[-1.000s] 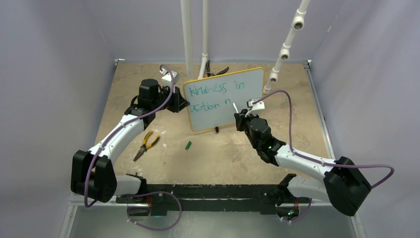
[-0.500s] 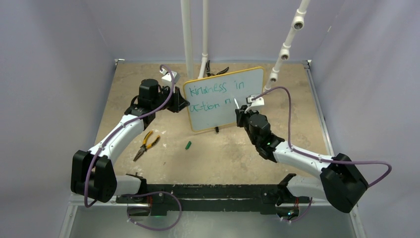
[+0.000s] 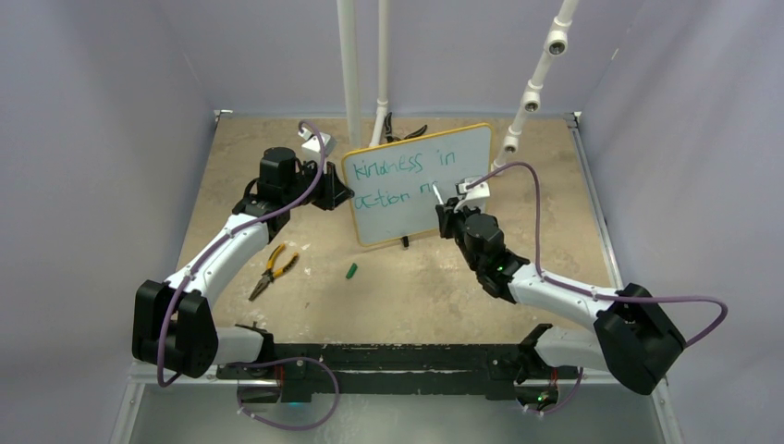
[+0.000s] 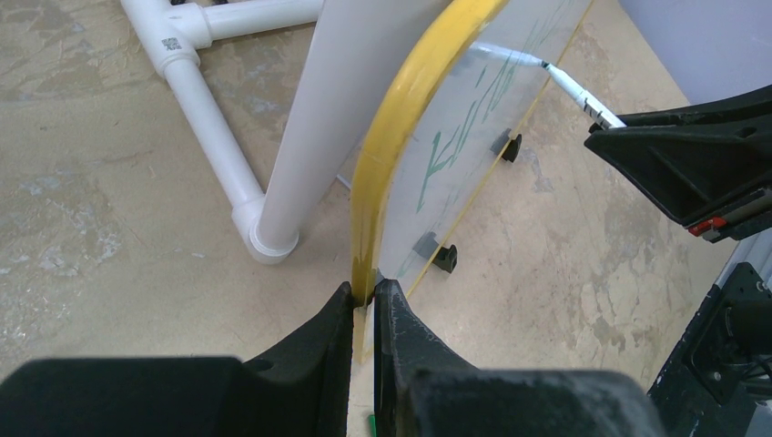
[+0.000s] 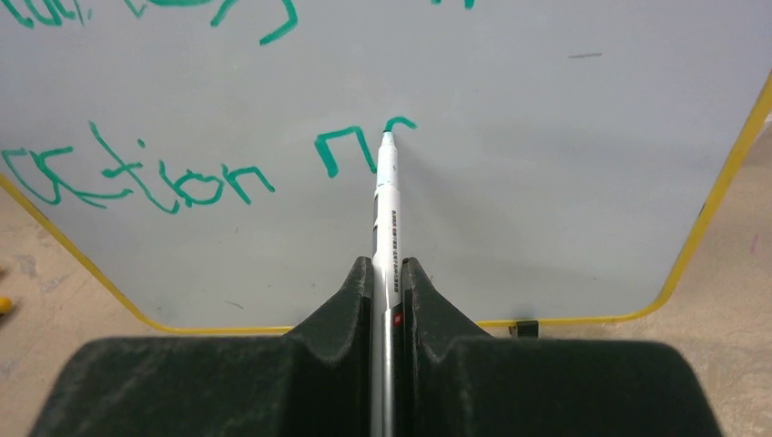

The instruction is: Write a sentence on the whiteboard

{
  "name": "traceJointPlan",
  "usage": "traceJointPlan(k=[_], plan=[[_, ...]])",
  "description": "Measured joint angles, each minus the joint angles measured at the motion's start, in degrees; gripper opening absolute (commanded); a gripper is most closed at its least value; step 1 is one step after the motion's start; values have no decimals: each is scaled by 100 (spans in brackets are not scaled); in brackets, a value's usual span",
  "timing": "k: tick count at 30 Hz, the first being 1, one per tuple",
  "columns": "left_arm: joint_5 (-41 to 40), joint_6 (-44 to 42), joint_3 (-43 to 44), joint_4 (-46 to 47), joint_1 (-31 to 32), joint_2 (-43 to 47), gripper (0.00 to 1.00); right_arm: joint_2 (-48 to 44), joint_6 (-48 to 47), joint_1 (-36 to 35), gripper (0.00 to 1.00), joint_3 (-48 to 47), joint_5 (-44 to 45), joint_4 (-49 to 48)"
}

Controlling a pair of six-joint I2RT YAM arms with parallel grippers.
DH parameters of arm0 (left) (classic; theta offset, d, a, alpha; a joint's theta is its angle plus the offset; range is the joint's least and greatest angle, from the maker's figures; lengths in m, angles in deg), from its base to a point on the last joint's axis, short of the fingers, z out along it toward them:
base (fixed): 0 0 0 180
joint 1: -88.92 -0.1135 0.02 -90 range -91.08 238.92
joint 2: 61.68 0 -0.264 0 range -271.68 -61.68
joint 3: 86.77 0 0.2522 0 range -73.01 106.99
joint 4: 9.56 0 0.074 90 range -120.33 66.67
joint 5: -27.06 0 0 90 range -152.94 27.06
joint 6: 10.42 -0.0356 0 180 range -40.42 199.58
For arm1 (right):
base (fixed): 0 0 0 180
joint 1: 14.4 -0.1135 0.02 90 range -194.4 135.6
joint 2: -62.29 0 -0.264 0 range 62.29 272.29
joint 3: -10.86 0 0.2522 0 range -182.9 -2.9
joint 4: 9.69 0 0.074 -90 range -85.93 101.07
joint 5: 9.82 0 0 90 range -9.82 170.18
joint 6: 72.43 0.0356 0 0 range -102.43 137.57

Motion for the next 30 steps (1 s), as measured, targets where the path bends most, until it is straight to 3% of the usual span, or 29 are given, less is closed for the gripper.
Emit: traceJointPlan(k=[30], plan=[[-2,0,0,0,2,0,0,-50,105,-4,0,-57,192,273]])
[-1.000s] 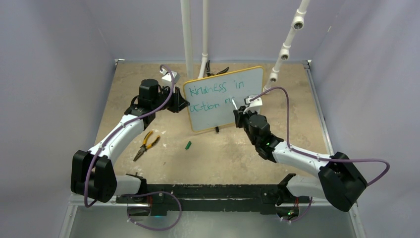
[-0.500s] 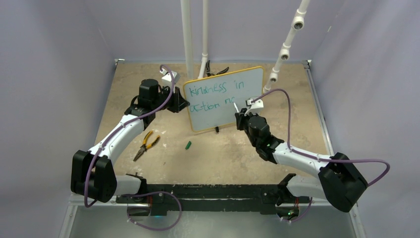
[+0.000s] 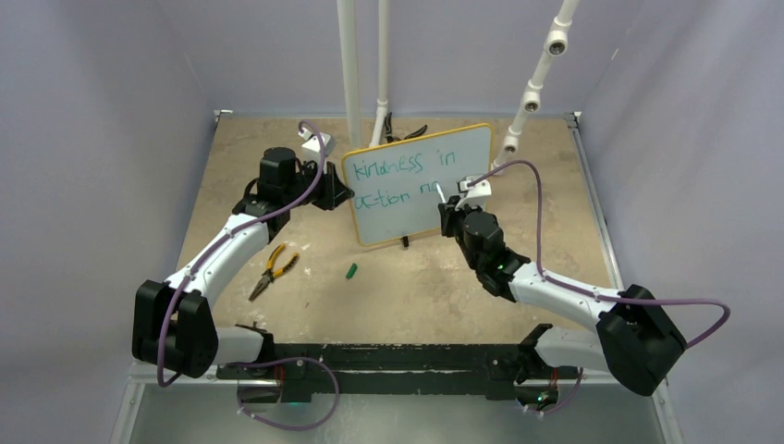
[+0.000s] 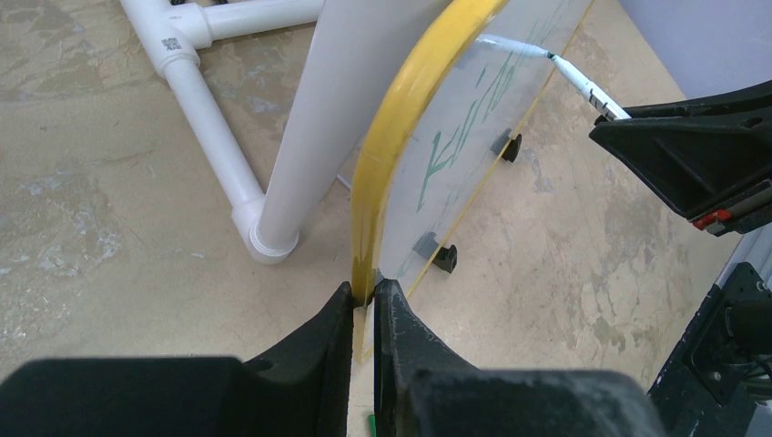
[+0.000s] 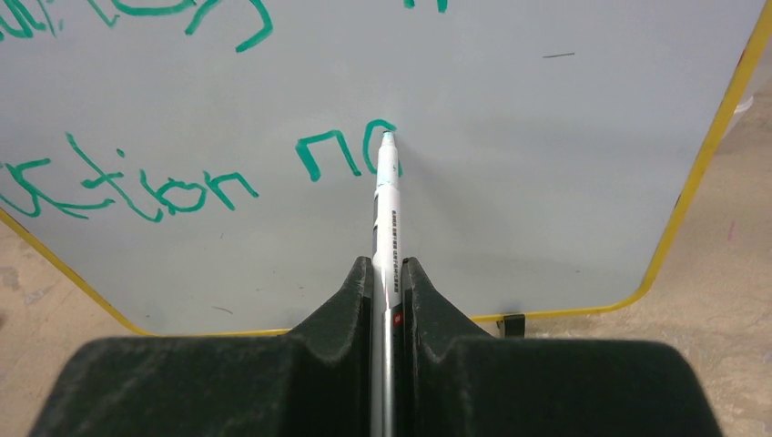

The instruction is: Write a sentence on the whiteboard

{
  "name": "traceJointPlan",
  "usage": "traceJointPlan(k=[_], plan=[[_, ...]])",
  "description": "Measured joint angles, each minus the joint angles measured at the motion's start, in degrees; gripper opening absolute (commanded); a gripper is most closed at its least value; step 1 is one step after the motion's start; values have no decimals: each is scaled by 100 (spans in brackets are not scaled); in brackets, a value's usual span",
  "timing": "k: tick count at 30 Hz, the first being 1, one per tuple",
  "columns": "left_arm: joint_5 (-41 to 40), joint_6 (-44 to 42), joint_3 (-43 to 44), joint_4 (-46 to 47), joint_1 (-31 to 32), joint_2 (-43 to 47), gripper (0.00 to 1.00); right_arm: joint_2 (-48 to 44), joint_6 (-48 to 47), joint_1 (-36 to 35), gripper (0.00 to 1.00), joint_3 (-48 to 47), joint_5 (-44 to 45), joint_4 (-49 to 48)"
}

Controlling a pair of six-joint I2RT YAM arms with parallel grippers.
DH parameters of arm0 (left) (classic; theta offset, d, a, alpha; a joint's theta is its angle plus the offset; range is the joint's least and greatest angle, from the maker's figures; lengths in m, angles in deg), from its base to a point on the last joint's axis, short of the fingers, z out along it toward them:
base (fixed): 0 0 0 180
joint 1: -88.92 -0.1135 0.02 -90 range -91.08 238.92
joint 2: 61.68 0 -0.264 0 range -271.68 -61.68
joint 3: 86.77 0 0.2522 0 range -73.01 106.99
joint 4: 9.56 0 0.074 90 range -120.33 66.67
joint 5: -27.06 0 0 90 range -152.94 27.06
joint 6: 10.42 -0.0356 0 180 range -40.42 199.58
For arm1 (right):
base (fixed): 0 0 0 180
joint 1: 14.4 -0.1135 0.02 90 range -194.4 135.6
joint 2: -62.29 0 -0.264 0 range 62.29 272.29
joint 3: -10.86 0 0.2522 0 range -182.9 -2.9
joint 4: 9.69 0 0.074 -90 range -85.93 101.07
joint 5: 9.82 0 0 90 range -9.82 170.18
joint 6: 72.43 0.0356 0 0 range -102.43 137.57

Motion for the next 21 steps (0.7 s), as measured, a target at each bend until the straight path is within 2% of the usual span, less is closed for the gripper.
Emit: traceJointPlan(k=[21], plan=[[-7,-4,0,-15,0,0,0,-101,-138,2,0,-74,153,-90]])
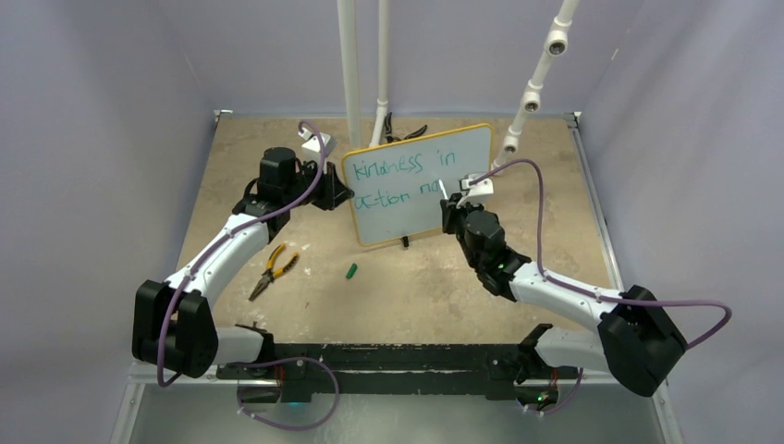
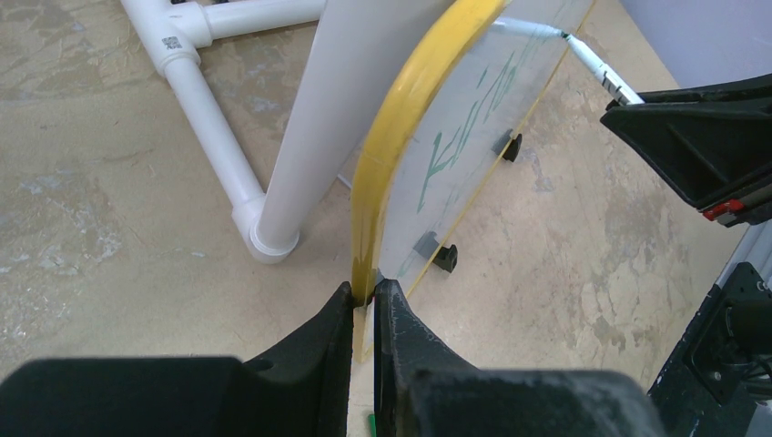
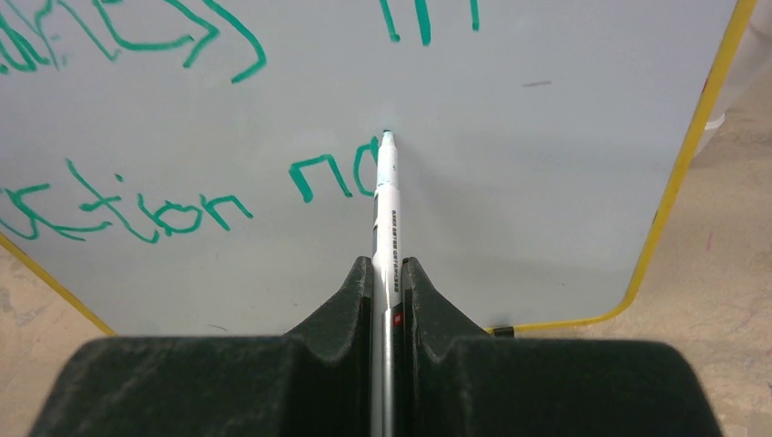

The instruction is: Write a sentence on the whiteboard

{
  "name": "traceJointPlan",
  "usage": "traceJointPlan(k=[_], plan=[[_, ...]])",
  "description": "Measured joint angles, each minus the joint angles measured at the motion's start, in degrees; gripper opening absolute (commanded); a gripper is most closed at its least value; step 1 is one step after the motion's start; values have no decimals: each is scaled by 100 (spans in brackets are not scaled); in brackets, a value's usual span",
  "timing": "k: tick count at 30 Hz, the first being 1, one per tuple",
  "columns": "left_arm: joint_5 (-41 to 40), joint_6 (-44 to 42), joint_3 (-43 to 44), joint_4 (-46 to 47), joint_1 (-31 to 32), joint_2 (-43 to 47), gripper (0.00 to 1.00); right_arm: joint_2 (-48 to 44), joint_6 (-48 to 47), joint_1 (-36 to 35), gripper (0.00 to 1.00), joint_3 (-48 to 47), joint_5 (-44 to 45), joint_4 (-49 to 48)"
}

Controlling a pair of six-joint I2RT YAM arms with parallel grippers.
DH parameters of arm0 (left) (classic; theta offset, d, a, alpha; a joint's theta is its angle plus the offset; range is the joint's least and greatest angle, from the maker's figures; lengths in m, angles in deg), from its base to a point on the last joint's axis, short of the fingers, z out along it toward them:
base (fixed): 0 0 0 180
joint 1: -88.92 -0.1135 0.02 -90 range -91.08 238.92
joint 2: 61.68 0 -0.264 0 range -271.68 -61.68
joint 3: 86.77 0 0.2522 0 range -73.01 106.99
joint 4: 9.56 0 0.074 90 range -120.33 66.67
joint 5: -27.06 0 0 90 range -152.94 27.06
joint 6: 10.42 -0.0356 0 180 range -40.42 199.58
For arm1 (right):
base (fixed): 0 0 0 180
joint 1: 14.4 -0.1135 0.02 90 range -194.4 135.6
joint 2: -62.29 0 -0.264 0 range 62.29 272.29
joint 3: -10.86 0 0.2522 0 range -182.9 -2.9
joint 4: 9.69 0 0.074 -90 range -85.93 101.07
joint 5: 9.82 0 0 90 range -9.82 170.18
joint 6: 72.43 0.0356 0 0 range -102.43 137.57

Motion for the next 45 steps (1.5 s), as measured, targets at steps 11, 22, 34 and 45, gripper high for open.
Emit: traceJointPlan(k=[11,22,34,45], plan=[[11,0,0,-13,0,7,0,186,221,-2,0,7,107,168],[9,0,0,-13,0,7,0,149,444,0,0,195,144,466],[9,0,0,-15,0,7,0,153,87,0,0,-186,352,439],[9,2,0,-31,2,17,0,225,275,0,0,-166,400,428]])
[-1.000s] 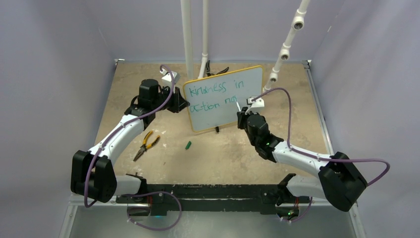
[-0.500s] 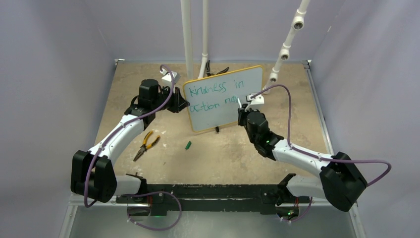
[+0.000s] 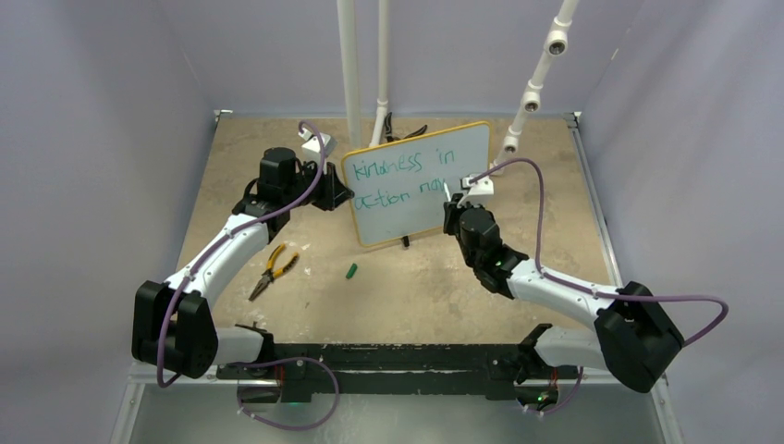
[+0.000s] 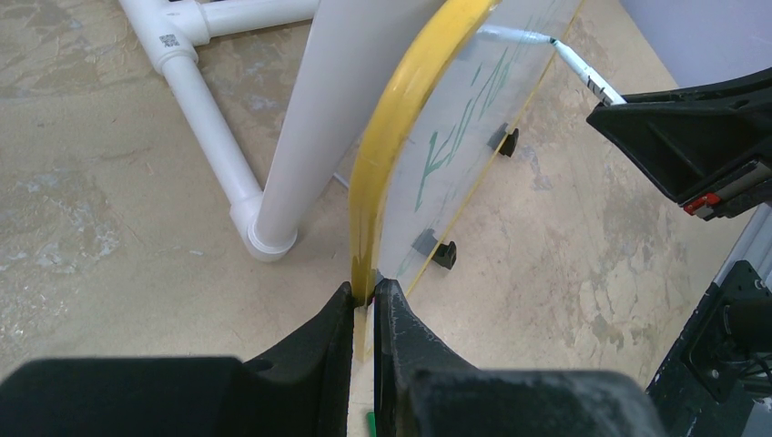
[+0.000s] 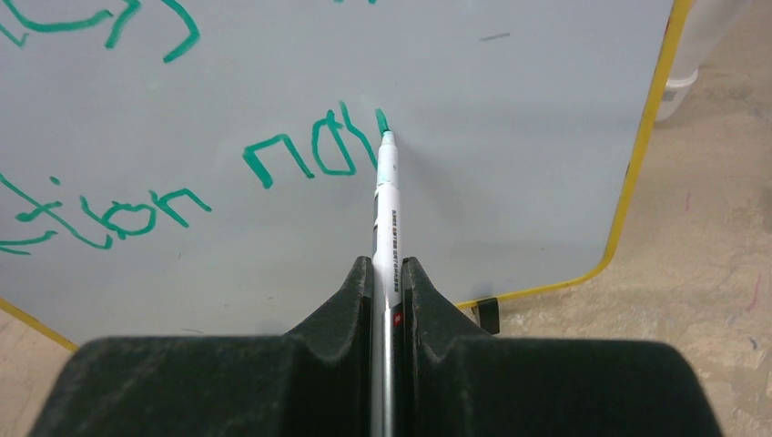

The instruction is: Write a sentence on the whiteboard

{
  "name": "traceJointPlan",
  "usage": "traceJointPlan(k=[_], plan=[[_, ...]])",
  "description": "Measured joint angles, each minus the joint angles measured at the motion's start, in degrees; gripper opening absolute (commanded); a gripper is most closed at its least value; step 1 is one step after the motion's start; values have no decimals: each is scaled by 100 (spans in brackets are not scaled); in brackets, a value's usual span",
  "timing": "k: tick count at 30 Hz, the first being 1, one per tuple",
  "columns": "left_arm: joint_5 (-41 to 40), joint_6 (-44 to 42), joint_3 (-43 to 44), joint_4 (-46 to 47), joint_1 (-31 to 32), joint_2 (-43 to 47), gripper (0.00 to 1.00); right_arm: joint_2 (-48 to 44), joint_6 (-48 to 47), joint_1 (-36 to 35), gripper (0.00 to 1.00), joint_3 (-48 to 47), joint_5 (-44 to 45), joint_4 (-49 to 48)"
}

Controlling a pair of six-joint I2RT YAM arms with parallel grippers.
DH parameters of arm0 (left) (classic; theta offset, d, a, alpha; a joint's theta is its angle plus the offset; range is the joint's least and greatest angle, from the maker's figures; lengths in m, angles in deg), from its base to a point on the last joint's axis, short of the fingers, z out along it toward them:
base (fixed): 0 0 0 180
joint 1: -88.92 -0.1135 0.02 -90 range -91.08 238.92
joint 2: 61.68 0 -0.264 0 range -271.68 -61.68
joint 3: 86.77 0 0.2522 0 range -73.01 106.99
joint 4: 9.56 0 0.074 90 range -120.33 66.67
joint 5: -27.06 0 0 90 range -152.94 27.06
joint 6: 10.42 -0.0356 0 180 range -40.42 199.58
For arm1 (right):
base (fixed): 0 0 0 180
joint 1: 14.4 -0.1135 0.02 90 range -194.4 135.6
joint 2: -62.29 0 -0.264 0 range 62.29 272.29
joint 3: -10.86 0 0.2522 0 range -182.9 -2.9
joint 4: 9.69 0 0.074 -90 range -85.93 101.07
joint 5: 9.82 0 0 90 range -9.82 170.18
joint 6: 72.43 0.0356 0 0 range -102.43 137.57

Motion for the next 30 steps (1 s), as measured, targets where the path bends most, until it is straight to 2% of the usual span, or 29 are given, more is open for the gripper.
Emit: traceJointPlan(k=[13,30], plan=[[0,-2,0,0,0,0,0,4,201,0,0,136,20,127],[2,0,0,-22,2,11,0,79,-179,76,0,-260,201,90]])
